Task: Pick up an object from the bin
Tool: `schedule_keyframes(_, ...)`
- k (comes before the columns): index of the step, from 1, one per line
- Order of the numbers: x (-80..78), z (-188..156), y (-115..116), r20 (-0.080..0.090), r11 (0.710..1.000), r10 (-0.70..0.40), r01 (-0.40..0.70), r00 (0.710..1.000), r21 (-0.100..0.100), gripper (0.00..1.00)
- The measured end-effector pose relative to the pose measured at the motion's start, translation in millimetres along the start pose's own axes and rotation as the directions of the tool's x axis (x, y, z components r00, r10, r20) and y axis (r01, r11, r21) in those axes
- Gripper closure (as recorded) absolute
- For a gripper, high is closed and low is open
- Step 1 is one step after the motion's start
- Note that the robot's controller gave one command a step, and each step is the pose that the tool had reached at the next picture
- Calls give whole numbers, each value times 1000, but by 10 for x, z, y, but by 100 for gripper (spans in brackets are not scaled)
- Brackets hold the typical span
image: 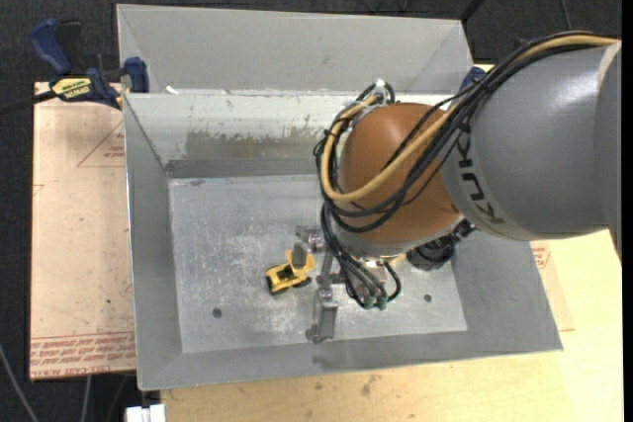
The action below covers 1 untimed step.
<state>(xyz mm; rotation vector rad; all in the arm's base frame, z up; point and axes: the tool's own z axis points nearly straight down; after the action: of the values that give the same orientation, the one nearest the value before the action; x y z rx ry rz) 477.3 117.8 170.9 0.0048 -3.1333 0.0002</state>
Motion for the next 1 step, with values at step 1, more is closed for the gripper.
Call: schedule_keyframes(1, -17, -44, -6, 8, 1000, 3, -3, 1000, -1, 0)
